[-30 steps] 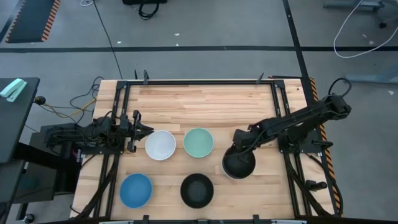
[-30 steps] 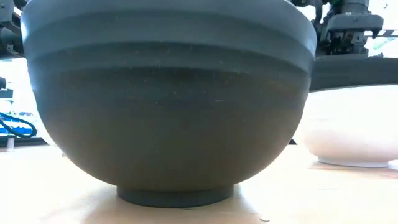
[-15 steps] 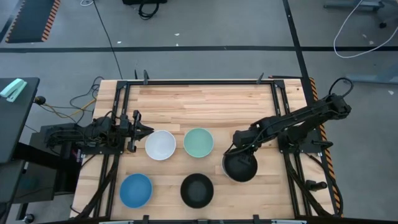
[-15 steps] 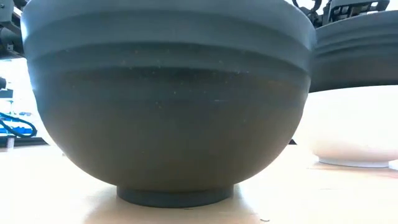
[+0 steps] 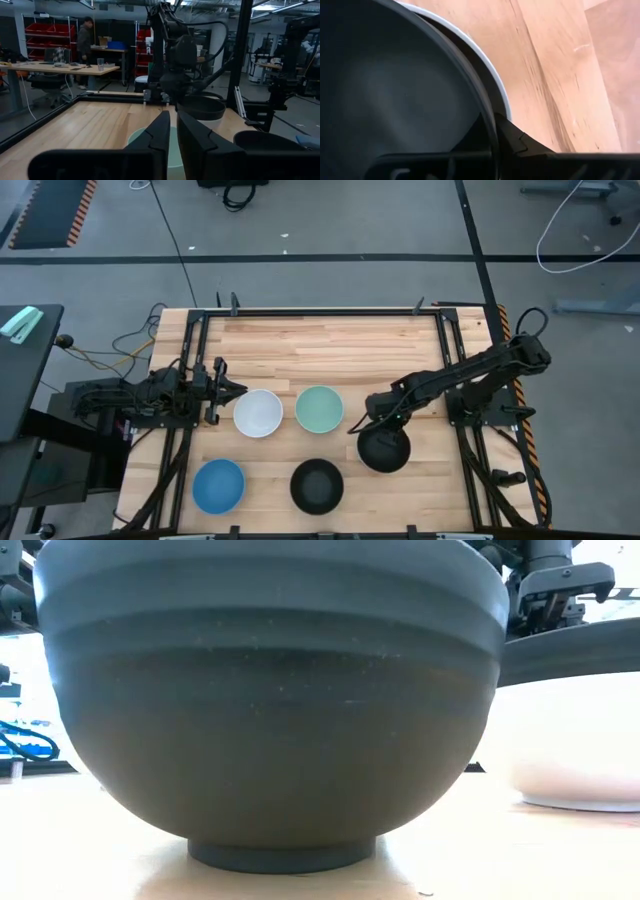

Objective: Nest bowls inside each other
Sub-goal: Stack the top black bowl on top of the bottom white bowl

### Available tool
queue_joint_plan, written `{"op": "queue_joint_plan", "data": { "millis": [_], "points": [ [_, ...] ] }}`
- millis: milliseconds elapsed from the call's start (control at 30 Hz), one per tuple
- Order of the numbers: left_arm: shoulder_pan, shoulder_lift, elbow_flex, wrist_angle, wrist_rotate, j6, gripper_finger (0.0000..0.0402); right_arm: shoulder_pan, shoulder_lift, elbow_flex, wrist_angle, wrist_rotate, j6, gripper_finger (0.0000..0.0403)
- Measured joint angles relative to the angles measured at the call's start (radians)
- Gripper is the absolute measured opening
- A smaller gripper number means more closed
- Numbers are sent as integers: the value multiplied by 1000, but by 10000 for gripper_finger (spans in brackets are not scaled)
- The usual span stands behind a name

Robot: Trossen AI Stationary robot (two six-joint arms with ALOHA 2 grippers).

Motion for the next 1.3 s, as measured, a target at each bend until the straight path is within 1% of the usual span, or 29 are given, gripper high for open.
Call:
{"op": "queue_joint_plan", "data": {
  "millis": [167, 300, 533, 767, 967, 1133, 1300],
  "points": [
    [0, 0, 0, 0, 0, 0, 34, -11, -7, -1, 24, 4, 26, 33],
    [0, 0, 0, -3, 0, 0, 38, -12, -5, -1, 22, 6, 53, 54],
    [0, 0, 0, -7, 0, 0, 36, -12, -3, -1, 20, 6, 56, 73],
    [0, 0, 0, -7, 0, 0, 31, -11, -3, 2, 14, 6, 57, 80],
    [0, 0, 0, -8, 0, 0, 38, -5, -3, 66, -3, 13, 56, 80],
    [0, 0, 0, -14, 0, 0, 34, -3, -3, 116, -60, 41, 56, 81],
    [0, 0, 0, -14, 0, 0, 28, -15, -3, 119, -100, 51, 57, 81]
  ]
}}
